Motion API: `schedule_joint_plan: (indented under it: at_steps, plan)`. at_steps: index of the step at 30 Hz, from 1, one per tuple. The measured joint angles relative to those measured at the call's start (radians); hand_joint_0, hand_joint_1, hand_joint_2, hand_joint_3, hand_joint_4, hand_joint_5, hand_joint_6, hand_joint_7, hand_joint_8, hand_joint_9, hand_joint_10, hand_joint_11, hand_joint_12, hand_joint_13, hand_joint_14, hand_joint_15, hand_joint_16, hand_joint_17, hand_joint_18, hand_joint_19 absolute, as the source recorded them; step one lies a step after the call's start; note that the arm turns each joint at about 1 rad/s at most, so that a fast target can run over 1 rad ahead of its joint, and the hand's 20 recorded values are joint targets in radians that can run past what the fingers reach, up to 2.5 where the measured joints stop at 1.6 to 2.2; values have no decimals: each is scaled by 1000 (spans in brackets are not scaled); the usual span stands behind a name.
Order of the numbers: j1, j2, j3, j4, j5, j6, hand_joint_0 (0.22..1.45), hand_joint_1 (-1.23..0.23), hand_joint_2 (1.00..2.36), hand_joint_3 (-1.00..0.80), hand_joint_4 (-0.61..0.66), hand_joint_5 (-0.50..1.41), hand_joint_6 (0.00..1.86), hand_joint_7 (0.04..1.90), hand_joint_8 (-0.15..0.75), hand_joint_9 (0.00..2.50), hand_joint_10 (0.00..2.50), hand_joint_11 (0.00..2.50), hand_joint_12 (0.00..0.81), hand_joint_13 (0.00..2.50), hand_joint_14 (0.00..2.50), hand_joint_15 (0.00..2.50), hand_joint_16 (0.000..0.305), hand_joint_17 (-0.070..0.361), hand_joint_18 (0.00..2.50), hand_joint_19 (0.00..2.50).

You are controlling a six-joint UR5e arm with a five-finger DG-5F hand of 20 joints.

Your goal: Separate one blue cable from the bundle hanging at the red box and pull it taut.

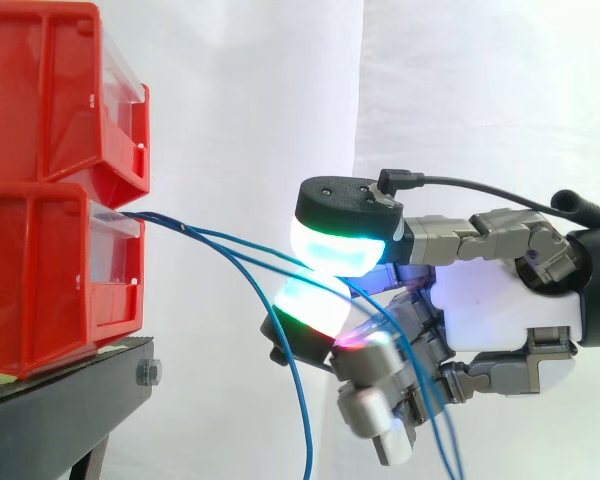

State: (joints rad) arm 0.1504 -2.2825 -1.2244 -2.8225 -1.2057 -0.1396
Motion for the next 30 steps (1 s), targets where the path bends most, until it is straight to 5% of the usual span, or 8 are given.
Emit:
schedule_joint_plan:
  at_steps: [5, 10, 23, 30]
  plan:
    - [0, 0, 0, 0, -2, 1, 623, -775, 1028, 43, -105, -137, 852, 1384, 207, 486, 2, 51, 324, 576, 12, 283, 43, 97, 838, 546]
    - [0, 1, 0, -1, -4, 4, 622, -778, 1028, 44, -103, -136, 849, 1389, 194, 462, 0, 23, 321, 546, 10, 260, 43, 97, 801, 545]
    - [-1, 2, -1, -53, -5, 17, 622, -773, 1029, 63, -71, -134, 852, 1412, 268, 749, 13, 384, 371, 679, 14, 407, 45, 101, 844, 588]
    - [0, 12, -45, -79, -15, 86, 623, -749, 1030, 14, -27, -147, 857, 1372, 326, 1012, 26, 895, 388, 866, 23, 653, 45, 100, 896, 612]
